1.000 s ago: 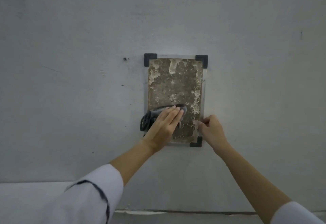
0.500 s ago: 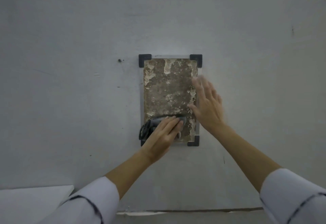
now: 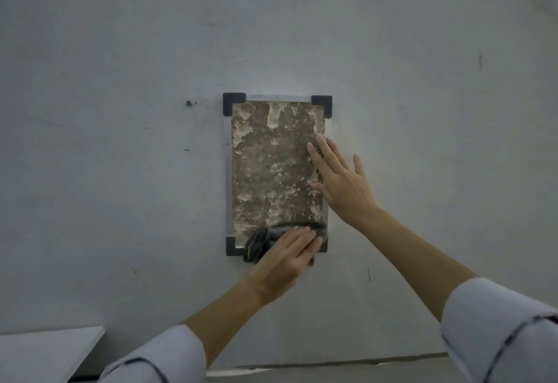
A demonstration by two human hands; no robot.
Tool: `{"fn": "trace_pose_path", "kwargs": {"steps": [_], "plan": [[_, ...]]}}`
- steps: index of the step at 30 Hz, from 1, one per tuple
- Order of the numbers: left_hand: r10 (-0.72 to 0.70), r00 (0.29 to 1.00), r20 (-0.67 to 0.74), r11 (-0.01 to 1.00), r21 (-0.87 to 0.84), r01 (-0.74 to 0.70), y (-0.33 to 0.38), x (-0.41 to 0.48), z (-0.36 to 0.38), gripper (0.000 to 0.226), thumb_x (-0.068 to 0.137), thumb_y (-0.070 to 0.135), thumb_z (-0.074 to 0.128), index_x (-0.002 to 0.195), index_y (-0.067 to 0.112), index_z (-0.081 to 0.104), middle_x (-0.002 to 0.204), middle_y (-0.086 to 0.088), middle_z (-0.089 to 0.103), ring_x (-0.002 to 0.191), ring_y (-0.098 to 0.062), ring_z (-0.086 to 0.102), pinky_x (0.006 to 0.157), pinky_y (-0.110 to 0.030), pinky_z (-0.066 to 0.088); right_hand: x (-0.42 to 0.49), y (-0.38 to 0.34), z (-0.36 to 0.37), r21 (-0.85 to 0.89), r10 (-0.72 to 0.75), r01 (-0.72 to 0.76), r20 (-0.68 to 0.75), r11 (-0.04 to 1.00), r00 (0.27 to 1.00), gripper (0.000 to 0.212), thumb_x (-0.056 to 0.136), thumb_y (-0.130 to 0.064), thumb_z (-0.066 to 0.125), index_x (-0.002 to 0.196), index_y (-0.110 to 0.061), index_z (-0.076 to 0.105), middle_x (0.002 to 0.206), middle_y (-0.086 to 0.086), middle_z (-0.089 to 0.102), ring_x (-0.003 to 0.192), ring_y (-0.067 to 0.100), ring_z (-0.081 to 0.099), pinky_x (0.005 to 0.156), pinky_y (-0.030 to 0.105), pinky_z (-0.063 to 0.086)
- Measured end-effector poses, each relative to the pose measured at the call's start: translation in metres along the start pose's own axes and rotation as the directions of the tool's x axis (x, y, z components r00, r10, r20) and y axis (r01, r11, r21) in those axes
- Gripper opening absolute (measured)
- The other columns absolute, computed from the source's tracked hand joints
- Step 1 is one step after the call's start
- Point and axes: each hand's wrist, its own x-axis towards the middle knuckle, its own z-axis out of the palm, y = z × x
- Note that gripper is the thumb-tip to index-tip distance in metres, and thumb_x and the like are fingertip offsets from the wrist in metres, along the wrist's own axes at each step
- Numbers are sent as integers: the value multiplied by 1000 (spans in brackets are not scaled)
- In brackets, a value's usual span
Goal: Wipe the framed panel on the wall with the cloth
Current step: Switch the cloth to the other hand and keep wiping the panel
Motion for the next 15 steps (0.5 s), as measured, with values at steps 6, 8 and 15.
{"fn": "trace_pose_path", "kwargs": {"steps": [6, 8, 15], "plan": [[-11, 998, -65, 999, 31, 13, -3, 36, -2, 40, 98, 0, 29, 116, -8, 64, 109, -20, 65, 108, -33, 58, 100, -42, 47, 1, -1, -4, -26, 13, -13, 3, 1000, 1000, 80, 93, -40, 54, 154, -21, 5, 161, -3, -3, 147, 16, -2, 109, 62, 22], [-2, 1000, -11, 999, 37, 2, 1, 22, 7, 39, 94, 1, 33, 116, -6, 66, 111, -19, 66, 108, -33, 61, 96, -43, 50, 2, 1, -4, -36, 6, -5, 7, 999, 1000, 80, 92, -41, 54, 154, -22, 6, 161, -3, -2, 147, 16, 0, 108, 62, 22], [42, 998, 51, 999, 19, -43, 0, -5, 1, 41, 89, 1, 35, 115, -3, 67, 112, -16, 67, 108, -31, 63, 100, -41, 49, 2, 2, -4, -60, -2, 1, -1, 998, 1000, 81, 90, -38, 59, 153, -21, 11, 161, -1, 4, 147, 19, 5, 107, 63, 25]]}}
